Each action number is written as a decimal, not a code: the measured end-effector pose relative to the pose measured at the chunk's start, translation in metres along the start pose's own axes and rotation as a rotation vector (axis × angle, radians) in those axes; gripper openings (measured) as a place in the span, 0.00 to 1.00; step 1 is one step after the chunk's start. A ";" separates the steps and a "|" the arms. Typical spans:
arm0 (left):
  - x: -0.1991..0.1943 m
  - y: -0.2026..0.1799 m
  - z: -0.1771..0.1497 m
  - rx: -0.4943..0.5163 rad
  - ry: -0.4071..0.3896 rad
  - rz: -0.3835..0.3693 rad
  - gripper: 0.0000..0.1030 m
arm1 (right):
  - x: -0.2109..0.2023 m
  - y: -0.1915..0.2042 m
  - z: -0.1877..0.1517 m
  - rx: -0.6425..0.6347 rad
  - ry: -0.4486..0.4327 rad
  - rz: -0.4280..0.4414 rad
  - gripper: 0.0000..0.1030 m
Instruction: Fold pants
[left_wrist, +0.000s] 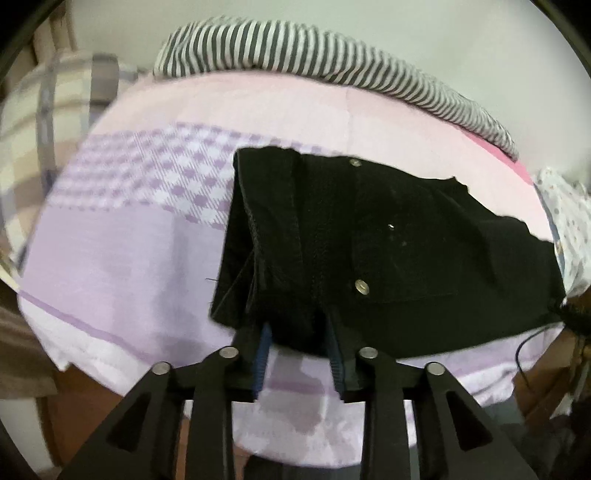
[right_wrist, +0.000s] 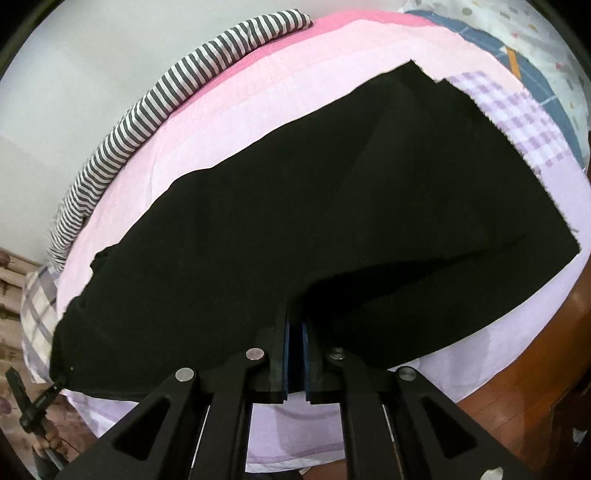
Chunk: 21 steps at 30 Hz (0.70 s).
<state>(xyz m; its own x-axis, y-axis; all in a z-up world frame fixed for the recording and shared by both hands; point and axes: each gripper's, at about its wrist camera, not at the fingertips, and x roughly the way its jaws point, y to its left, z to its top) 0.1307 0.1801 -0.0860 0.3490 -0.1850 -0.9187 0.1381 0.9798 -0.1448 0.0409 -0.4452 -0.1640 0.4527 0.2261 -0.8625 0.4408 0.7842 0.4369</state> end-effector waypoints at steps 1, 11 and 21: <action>-0.010 -0.006 -0.004 0.034 -0.026 0.035 0.31 | -0.001 -0.003 0.000 0.010 -0.004 0.019 0.08; -0.041 -0.124 -0.015 0.303 -0.162 -0.187 0.32 | -0.005 -0.013 0.005 0.072 -0.044 0.159 0.09; 0.015 -0.299 -0.017 0.669 -0.104 -0.364 0.35 | -0.024 -0.007 0.021 0.090 -0.070 0.214 0.05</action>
<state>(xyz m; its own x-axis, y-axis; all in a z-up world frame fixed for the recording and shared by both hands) 0.0788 -0.1143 -0.0629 0.2552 -0.5259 -0.8113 0.7811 0.6067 -0.1477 0.0429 -0.4683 -0.1414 0.5940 0.3386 -0.7297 0.3951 0.6673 0.6313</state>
